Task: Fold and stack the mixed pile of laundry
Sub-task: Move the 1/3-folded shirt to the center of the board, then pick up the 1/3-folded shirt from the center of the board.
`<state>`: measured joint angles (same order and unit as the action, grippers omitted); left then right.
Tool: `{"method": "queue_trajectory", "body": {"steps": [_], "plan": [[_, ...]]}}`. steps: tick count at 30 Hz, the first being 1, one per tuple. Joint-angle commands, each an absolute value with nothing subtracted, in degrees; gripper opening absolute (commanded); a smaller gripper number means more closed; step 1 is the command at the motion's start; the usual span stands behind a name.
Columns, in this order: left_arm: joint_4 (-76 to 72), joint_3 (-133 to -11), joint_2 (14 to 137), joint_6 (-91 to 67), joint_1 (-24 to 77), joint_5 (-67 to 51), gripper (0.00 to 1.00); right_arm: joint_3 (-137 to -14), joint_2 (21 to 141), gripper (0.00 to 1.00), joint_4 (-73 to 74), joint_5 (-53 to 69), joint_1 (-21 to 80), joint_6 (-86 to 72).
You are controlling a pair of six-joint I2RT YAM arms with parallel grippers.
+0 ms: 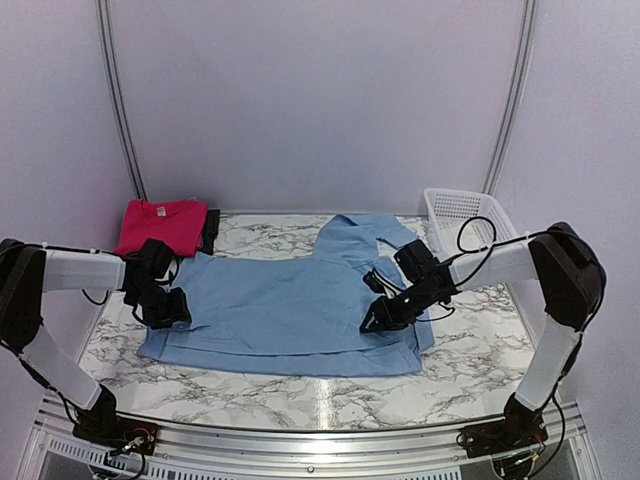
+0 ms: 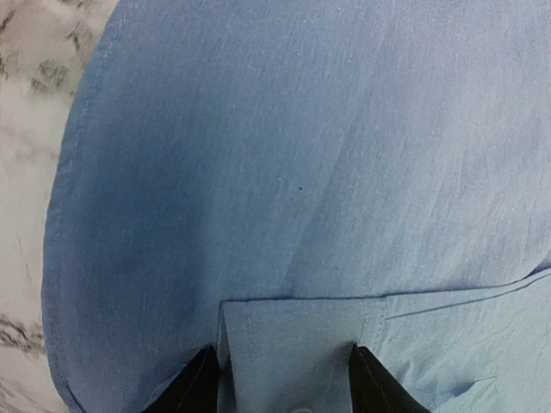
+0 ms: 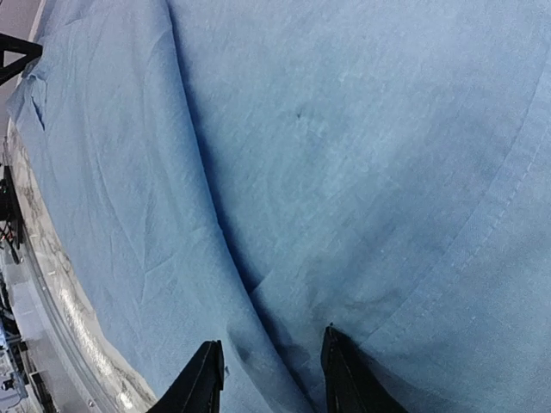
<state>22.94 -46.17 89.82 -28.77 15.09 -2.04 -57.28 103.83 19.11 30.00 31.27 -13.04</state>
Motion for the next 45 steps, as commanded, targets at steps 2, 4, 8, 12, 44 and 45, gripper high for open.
{"method": "queue_trajectory", "body": {"steps": [2,4,8,12,44,45], "plan": [[27.5,-34.6,82.5,-39.0,17.0,-5.6,0.54,-47.5,99.8,0.4,21.2,31.8,32.3,-15.2],[28.3,-31.3,79.1,-41.5,17.8,-5.9,0.54,-44.7,97.2,0.4,21.3,32.7,33.8,-16.3],[31.5,-26.3,71.4,-46.0,19.2,-7.4,0.53,-39.9,92.5,0.4,21.3,34.0,38.6,-19.6],[36.1,-24.2,63.0,-48.7,20.4,-8.6,0.53,-36.2,87.6,0.4,20.9,36.4,41.4,-23.4],[28.8,-68.3,101.4,-20.5,6.0,-10.1,0.83,-56.3,107.1,0.4,23.5,27.7,23.5,-14.3],[28.2,-68.0,102.2,-19.9,5.4,-11.5,0.84,-56.2,107.4,0.4,23.6,27.0,23.4,-13.9]]}}
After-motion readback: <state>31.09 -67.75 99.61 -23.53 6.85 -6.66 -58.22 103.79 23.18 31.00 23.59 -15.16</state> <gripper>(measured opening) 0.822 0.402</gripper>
